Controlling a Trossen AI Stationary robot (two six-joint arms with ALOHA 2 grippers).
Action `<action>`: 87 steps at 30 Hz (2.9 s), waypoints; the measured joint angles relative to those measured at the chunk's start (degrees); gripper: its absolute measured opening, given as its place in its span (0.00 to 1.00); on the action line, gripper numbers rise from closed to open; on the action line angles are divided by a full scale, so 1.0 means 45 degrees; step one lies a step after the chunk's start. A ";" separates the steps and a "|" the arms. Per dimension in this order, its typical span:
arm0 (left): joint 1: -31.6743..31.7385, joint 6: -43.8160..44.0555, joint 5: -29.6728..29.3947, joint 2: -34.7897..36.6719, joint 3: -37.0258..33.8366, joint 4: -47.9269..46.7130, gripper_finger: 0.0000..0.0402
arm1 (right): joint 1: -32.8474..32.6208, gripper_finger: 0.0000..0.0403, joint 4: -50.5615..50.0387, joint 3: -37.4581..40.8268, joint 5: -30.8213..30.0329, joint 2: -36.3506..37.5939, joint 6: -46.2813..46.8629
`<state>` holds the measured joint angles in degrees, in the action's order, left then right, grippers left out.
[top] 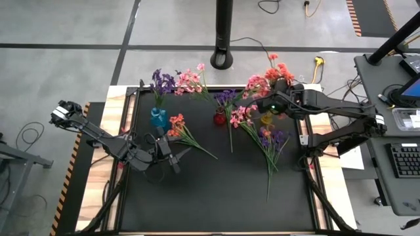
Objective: Sort flowers into vase by color
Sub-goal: Put the right orange flower into the yellow vase, then put the bottom right purple flower into the blue vase
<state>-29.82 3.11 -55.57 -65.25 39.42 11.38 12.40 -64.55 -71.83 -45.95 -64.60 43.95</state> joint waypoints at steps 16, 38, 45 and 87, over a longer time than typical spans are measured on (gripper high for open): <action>0.0000 0.0216 0.0000 -0.0005 -0.0005 -0.0330 0.49 | 0.0000 0.87 -0.1584 -0.0733 0.0599 0.0020 0.0353; 0.0000 0.0207 0.0000 -0.0005 -0.0005 -0.0379 0.49 | 0.0194 0.87 -0.1882 -0.0652 0.0201 -0.0418 0.0601; -0.0005 0.0223 0.0007 -0.0005 -0.0005 -0.0380 0.49 | 0.0054 0.87 -0.2000 -0.2089 0.0308 0.0144 0.0594; -0.3706 1.3915 0.7854 -0.0971 -0.0005 -0.7933 0.49 | -0.7533 0.87 0.4541 -0.3954 0.4265 -0.3939 -0.2422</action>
<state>-46.50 65.72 -20.23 -69.63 39.40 -24.32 -21.50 -44.12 -89.62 -26.75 -82.33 33.05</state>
